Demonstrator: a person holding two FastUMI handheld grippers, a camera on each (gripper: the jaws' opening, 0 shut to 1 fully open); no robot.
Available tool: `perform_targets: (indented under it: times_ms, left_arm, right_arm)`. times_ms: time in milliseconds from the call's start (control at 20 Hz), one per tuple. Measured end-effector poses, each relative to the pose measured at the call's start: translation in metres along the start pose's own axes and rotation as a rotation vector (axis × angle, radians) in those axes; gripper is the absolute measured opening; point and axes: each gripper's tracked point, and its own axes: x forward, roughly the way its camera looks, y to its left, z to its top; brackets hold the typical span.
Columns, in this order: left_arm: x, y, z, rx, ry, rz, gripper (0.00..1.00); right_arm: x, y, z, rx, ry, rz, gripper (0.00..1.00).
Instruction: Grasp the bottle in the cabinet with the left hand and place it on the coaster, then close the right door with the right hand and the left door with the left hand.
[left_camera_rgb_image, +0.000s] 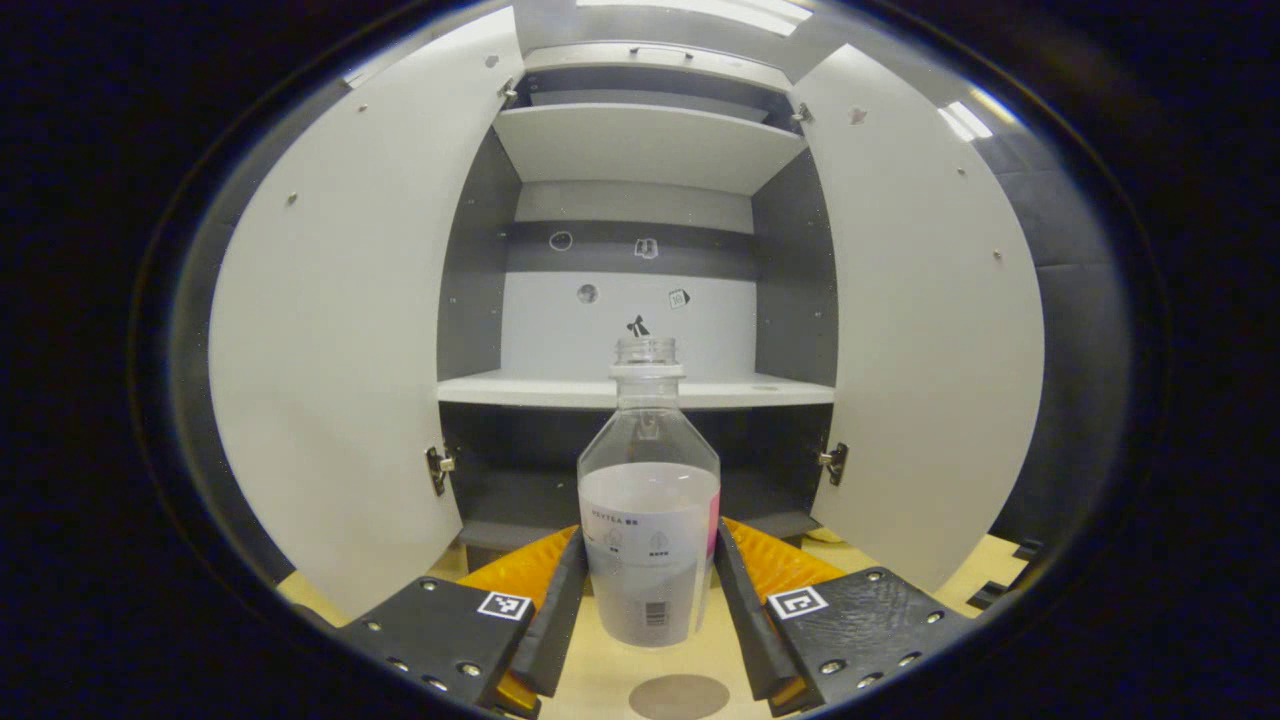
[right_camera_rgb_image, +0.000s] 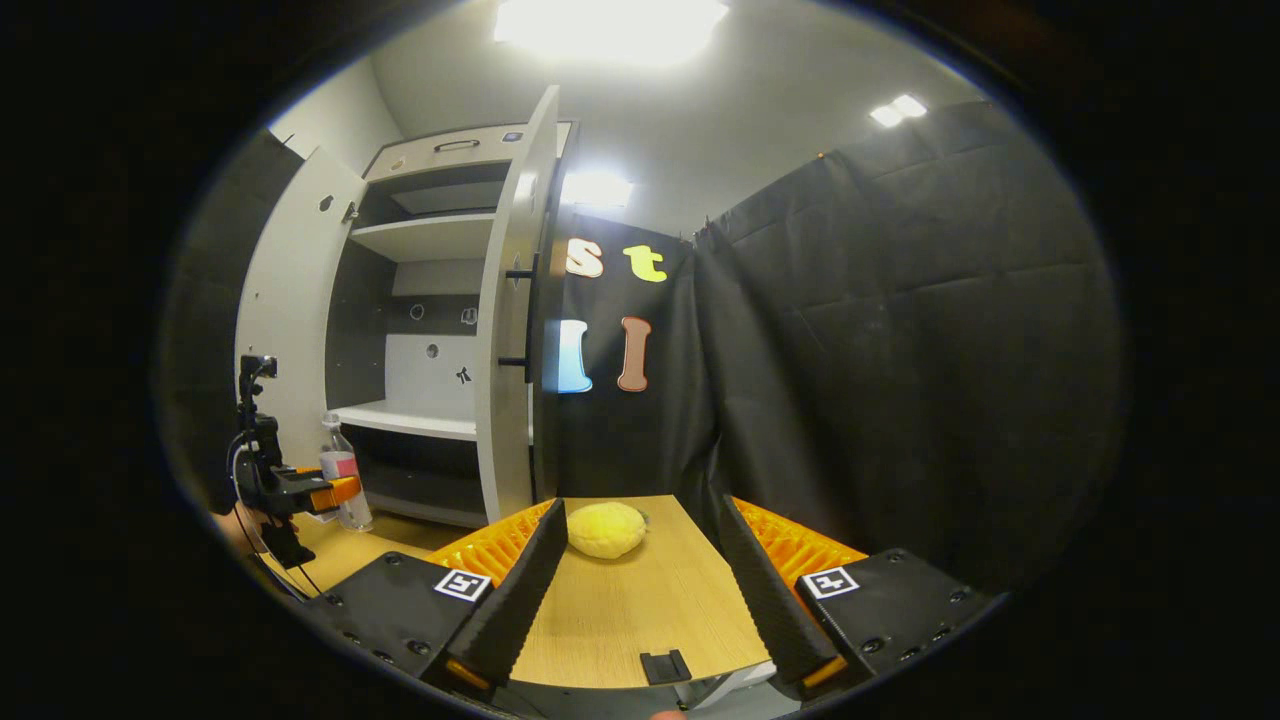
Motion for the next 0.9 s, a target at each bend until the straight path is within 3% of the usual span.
perform_targets:
  times_ms: [100, 150, 250, 350, 550, 600, 650, 700, 900]
  left_arm:
    - [-0.004, -0.006, -0.023, -0.009, 0.030, -0.009, 0.70]
    - [-0.007, -0.009, -0.035, -0.014, 0.047, -0.012, 0.70]
    - [-0.009, -0.014, -0.058, -0.019, 0.080, -0.019, 0.71]
    - [-0.013, -0.018, -0.080, -0.011, 0.112, -0.027, 0.71]
    - [-0.013, -0.022, -0.121, 0.007, 0.169, -0.030, 0.71]
    - [-0.013, -0.021, -0.131, 0.008, 0.181, -0.026, 0.71]
    - [-0.013, -0.020, -0.137, 0.009, 0.191, -0.021, 0.71]
    - [-0.011, -0.020, -0.142, 0.009, 0.202, -0.016, 0.71]
    - [-0.016, -0.019, -0.164, 0.002, 0.226, 0.004, 0.71]
  right_arm:
    - [-0.002, -0.002, 0.000, -0.014, -0.001, 0.002, 0.97]
    - [-0.002, -0.002, 0.000, -0.018, 0.002, 0.003, 0.92]
    - [-0.003, -0.003, 0.000, -0.018, 0.007, 0.007, 0.97]
    - [-0.002, -0.002, 0.001, -0.019, 0.009, 0.008, 0.92]
    - [-0.001, -0.002, 0.001, -0.031, 0.013, 0.008, 0.92]
    - [-0.002, -0.002, 0.000, -0.034, 0.016, 0.010, 0.97]
    - [-0.002, -0.001, 0.000, -0.037, 0.019, 0.011, 0.92]
    - [-0.002, 0.001, 0.000, -0.041, 0.020, 0.013, 0.97]
    - [-0.001, 0.005, 0.002, -0.053, 0.021, 0.024, 0.92]
